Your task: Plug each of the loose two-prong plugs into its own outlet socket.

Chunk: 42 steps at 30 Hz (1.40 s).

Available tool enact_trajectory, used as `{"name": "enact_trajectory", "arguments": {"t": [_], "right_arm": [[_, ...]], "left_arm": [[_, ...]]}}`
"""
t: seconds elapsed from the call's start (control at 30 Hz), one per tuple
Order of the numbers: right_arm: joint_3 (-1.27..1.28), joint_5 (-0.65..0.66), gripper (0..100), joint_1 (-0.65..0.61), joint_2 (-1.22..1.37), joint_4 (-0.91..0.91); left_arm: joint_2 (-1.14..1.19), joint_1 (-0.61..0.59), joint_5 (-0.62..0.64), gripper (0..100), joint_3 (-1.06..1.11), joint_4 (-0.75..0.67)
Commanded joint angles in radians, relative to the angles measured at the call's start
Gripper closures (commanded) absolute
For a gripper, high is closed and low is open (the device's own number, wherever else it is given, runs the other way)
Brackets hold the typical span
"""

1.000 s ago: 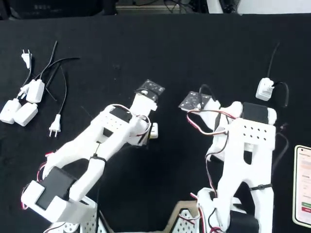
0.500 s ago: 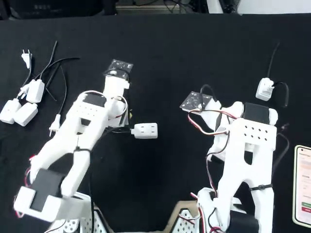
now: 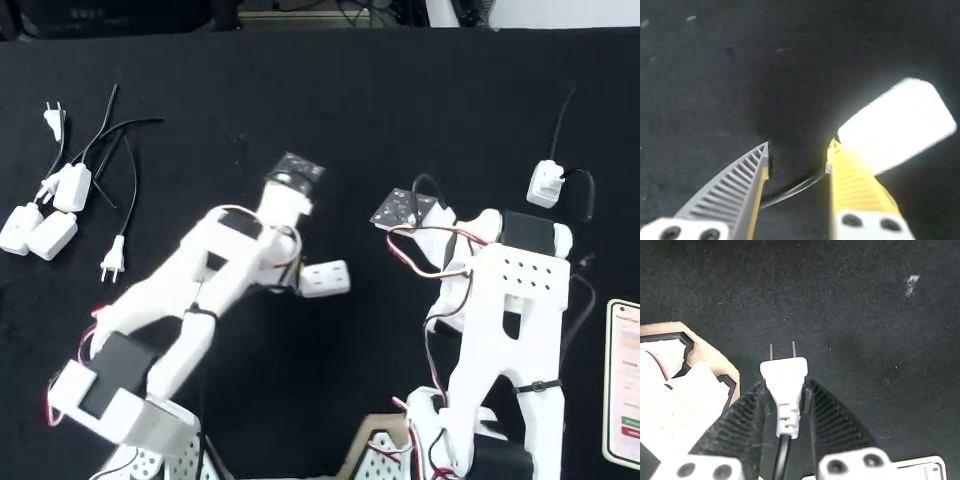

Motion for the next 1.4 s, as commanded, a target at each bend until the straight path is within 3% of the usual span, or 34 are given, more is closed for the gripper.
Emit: {"name": "enact_trajectory", "arguments": {"t": [0.0,0.13,0.3,0.43,0.57,0.8,0.93,1.37], "right_arm": [[-0.005,0.014,98.8,0.017,-0.033,-0.014],[-0.005,0.014,98.8,0.014,-0.033,-0.014],[-0.028,0.0,98.8,0.011,-0.024,-0.063],[-0.07,-0.032,98.8,-0.034,0.015,-0.141],[-0.143,-0.005,98.8,-0.167,0.11,-0.133],[-0.341,0.077,98.8,-0.35,0.32,-0.097],[-0.432,0.12,98.8,-0.373,0.438,-0.097],[-0.499,0.203,98.8,-0.404,0.618,-0.106]], "left_arm": [[-0.063,0.045,0.014,81,-0.008,0.008],[-0.104,-0.005,0.012,81,-0.028,0.068],[-0.235,-0.162,0.003,81,-0.056,0.226],[-0.325,-0.28,-0.084,81,0.015,0.313],[-0.399,-0.378,-0.153,81,0.16,0.307],[-0.459,-0.521,-0.155,81,0.38,0.227],[-0.474,-0.561,-0.155,81,0.446,0.158],[-0.48,-0.565,-0.15,81,0.452,0.153]]}}
